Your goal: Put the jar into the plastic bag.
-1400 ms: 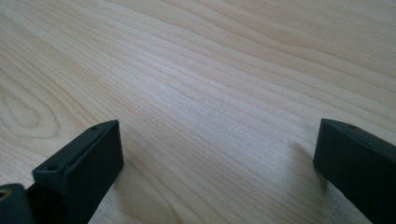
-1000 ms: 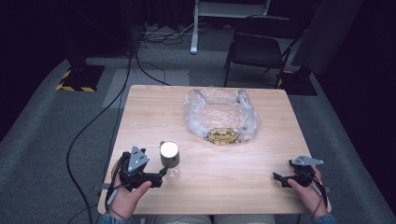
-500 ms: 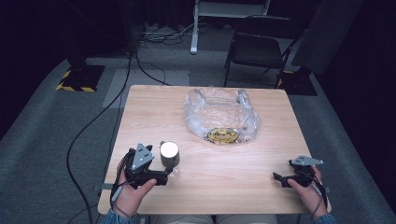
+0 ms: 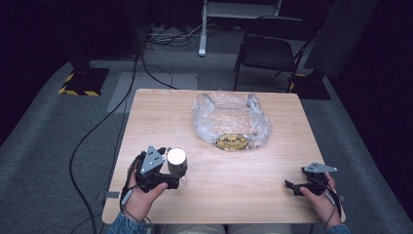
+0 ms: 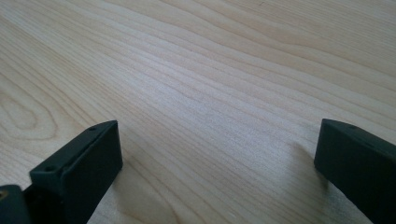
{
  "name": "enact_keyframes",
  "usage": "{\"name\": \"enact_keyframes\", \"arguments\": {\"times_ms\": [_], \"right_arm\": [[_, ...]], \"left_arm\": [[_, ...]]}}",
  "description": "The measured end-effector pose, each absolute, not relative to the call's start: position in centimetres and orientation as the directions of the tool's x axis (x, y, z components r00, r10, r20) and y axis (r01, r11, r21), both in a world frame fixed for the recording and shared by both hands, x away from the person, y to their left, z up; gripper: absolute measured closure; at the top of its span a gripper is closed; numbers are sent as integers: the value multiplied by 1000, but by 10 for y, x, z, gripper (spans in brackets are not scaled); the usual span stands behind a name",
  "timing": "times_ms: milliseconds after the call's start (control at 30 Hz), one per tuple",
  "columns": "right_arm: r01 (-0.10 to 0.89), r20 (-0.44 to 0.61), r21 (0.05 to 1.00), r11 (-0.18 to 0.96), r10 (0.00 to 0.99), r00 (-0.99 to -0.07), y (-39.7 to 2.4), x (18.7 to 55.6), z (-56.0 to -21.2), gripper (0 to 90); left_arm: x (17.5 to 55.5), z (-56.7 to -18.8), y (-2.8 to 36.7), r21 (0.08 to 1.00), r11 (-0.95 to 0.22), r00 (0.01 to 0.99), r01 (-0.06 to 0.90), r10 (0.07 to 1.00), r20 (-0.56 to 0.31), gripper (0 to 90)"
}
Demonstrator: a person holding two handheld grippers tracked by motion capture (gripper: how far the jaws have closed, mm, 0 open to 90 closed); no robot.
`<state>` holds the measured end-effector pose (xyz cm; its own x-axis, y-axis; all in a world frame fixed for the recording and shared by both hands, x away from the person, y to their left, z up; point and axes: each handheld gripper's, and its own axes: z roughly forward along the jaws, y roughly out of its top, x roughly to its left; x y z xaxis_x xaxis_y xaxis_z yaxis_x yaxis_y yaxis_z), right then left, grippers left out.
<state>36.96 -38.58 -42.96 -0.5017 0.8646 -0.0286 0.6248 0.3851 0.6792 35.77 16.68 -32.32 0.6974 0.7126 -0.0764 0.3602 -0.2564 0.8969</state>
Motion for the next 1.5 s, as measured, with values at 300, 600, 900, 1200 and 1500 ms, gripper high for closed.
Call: {"name": "enact_keyframes", "arguments": {"times_ms": [300, 600, 900, 1200, 1500], "right_arm": [[625, -29, 679, 385, 865, -501, -386, 370, -430, 10], [625, -29, 679, 385, 865, -501, -386, 370, -430, 9], [625, -29, 679, 384, 865, -501, -386, 370, -430, 9], [626, -28, 679, 384, 865, -500, -386, 370, -430, 9], [626, -28, 679, 384, 865, -500, -386, 370, -430, 8]], "left_arm": [[364, -328, 162, 902, -258, 713, 345, 697, -74, 156], [366, -333, 158, 901, -287, 720, 325, 693, -39, 260], [366, -334, 160, 903, -284, 714, 322, 699, -35, 325], [367, -330, 157, 896, -298, 715, 330, 698, -31, 327], [372, -312, 149, 898, -310, 728, 313, 685, -18, 327]]}}
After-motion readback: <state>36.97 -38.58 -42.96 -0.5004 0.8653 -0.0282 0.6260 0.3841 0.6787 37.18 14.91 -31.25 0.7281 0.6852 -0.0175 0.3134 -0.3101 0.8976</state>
